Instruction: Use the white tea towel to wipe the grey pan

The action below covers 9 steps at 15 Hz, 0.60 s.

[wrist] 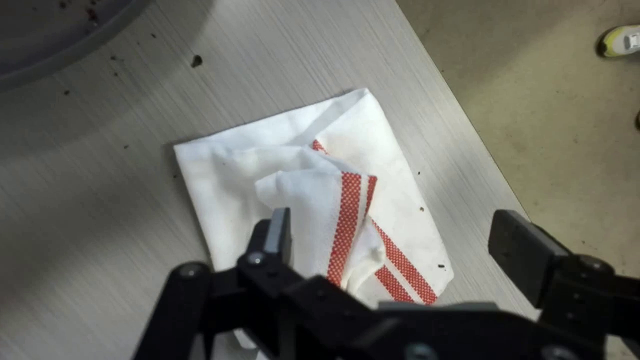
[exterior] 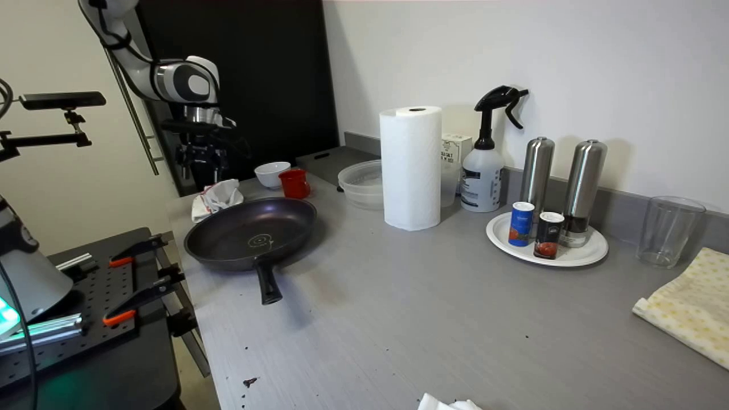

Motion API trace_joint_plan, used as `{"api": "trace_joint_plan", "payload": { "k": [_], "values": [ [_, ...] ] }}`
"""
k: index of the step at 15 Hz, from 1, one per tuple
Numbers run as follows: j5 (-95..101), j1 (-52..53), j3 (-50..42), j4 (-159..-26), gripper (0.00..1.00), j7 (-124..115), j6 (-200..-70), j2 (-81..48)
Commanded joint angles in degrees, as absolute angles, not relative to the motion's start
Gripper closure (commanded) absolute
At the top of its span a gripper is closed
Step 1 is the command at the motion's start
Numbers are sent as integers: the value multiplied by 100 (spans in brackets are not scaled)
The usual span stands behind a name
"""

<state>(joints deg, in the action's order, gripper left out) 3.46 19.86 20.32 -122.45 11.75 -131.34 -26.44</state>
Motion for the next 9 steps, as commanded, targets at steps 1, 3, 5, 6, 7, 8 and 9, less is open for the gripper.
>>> {"api": "trace_joint_plan", "payload": {
  "k": [1, 3, 5, 6, 7, 8, 9],
  "values": [
    [313, 1981, 2079, -11815, 0, 1505, -13190, -3172],
    [340, 2000, 2076, -11671, 0, 1591, -13207, -3377],
    [369, 2011, 2077, -11557, 0, 1663, -13239, -3532],
    [372, 2008, 2082, -11497, 0, 1702, -13262, -3606],
    [367, 1999, 2089, -11453, 0, 1738, -13306, -3669],
    [355, 1985, 2101, -11399, 0, 1776, -13337, -3730],
    [347, 1971, 2111, -11360, 0, 1808, -13362, -3780]
  ]
}}
